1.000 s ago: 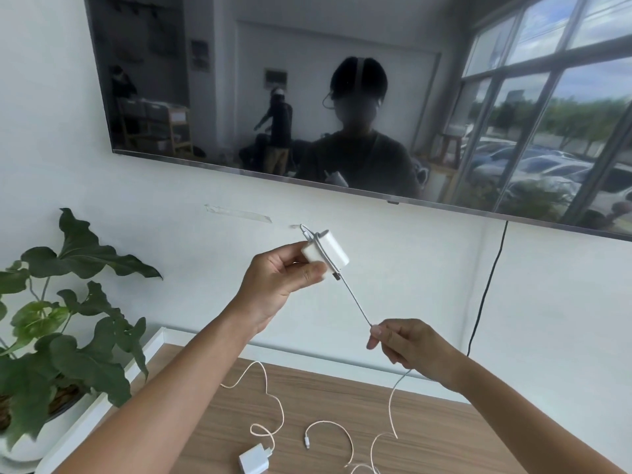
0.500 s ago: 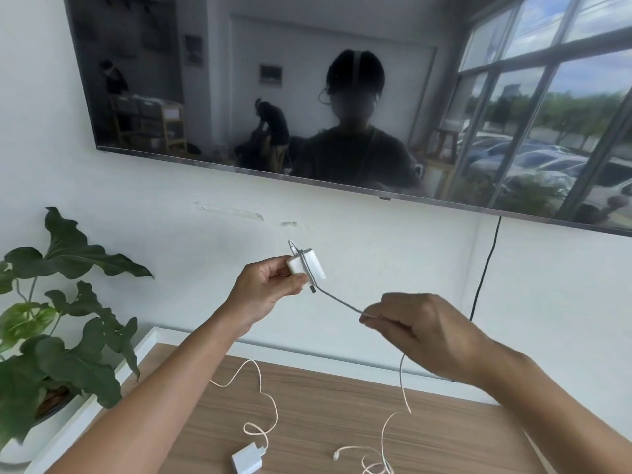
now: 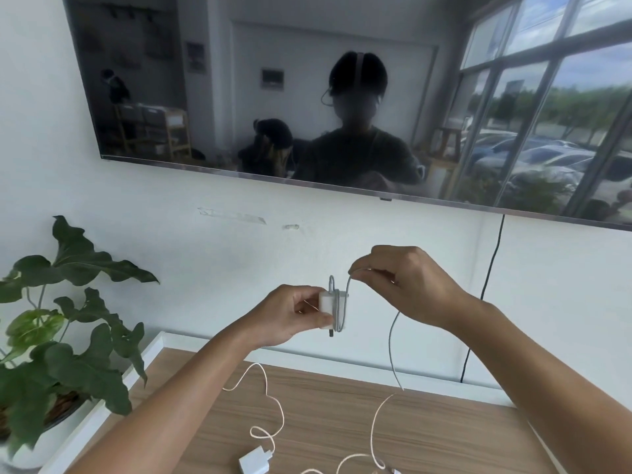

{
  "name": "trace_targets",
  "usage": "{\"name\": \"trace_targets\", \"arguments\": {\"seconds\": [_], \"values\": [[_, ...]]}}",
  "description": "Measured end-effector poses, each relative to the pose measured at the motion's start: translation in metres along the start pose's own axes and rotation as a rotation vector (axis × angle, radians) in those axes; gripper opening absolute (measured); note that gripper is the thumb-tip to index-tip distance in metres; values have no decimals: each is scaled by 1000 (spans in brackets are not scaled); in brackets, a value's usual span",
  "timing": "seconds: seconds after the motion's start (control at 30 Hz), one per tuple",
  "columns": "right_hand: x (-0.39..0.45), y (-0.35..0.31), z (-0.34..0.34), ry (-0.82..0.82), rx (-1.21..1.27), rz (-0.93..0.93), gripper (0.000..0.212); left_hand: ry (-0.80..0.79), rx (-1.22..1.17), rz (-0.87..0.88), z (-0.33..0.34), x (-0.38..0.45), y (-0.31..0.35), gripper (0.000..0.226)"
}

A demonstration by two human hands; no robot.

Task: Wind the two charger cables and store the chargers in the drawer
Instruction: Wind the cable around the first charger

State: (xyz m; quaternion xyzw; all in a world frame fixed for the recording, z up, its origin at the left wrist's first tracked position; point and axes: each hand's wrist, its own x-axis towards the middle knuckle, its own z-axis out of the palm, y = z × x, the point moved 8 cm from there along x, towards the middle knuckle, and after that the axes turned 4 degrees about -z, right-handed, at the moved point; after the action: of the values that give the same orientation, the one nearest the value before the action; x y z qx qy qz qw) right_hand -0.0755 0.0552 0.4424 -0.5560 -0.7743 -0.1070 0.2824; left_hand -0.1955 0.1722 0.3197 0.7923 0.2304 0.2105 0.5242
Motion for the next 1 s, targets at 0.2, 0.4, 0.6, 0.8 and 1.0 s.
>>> {"name": "trace_targets", "arguments": {"seconds": [0.2, 0.4, 0.6, 0.8, 1.0], "values": [[1, 32, 12, -18, 230, 278, 5, -133, -31, 39, 18, -10, 12, 38], [-10, 52, 25, -34, 507, 474, 13, -185, -229, 77, 20, -11, 19, 36], [-25, 50, 42, -48, 628, 512, 21, -182, -447, 118, 20, -12, 27, 38], [-52, 48, 70, -54, 709, 598, 30, -52, -640, 177, 6, -9, 32, 22], [-78, 41, 90, -196, 543, 583, 28, 156, -722, 167, -24, -2, 19, 33]]}}
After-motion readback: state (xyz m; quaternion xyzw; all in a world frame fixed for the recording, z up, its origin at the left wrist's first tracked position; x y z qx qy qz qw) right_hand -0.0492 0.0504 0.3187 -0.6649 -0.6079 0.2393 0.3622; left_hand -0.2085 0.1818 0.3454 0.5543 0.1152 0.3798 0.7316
